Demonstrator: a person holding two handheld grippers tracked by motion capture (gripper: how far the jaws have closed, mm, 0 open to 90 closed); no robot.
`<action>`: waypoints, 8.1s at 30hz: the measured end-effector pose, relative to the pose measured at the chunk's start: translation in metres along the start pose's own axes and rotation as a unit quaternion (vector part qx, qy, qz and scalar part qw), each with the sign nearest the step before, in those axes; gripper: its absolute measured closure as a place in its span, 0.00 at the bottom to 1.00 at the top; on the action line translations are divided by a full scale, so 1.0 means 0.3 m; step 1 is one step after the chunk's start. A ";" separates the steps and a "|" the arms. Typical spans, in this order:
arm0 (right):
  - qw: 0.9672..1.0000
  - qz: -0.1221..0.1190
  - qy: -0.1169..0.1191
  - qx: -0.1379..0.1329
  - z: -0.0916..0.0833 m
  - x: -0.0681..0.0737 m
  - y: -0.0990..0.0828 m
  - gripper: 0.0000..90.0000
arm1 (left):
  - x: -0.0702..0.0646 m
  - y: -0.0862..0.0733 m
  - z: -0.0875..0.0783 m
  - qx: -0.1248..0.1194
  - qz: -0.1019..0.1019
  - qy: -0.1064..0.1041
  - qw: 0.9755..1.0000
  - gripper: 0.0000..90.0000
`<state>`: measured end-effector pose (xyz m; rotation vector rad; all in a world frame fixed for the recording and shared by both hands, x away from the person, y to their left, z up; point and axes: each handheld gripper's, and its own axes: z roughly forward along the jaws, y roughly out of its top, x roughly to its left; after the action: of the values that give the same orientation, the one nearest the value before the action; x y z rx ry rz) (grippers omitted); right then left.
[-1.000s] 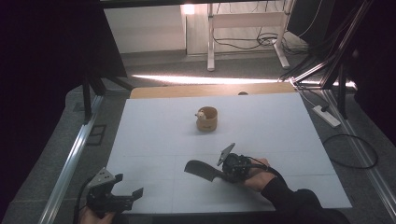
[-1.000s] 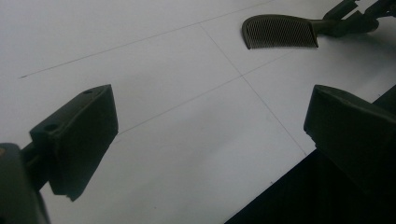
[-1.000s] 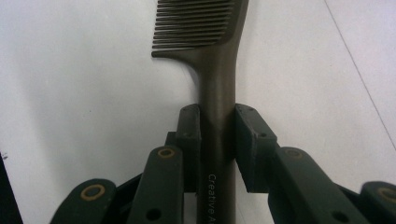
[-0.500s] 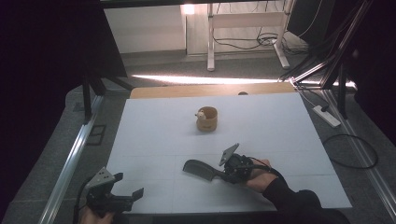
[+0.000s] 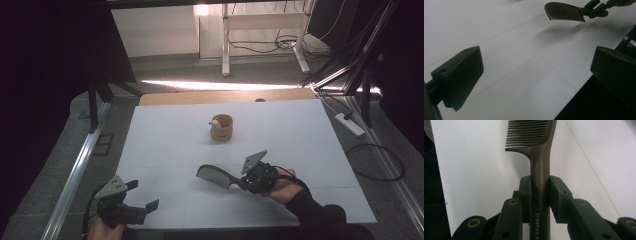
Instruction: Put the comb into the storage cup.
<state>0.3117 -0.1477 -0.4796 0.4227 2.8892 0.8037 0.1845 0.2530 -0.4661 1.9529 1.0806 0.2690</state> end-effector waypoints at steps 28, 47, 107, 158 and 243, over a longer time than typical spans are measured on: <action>0.998 0.010 -0.027 -0.063 -0.132 -0.006 -0.060 0.81 | -0.008 0.180 0.132 0.007 0.022 -0.058 0.998 0.00; 0.995 0.005 -0.045 -0.093 -0.185 0.002 -0.084 0.81 | -0.009 0.302 0.201 -0.002 0.028 -0.093 0.995 0.00; 0.982 -0.048 -0.088 -0.159 -0.239 0.028 -0.112 0.81 | -0.078 0.538 0.462 0.014 0.021 -0.219 0.975 0.00; 0.976 -0.088 -0.105 -0.167 -0.220 0.051 -0.106 0.80 | -0.065 0.530 0.487 0.065 -0.107 -0.351 0.928 0.93; 0.980 0.110 -0.093 -0.136 -0.227 -0.057 -0.223 0.00 | 0.053 0.538 0.351 0.008 -0.075 -0.263 0.962 0.93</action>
<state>0.3001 -0.2409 -0.4557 0.7482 2.5420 1.1094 0.3459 0.1633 -0.4086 1.7962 0.8649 -0.3301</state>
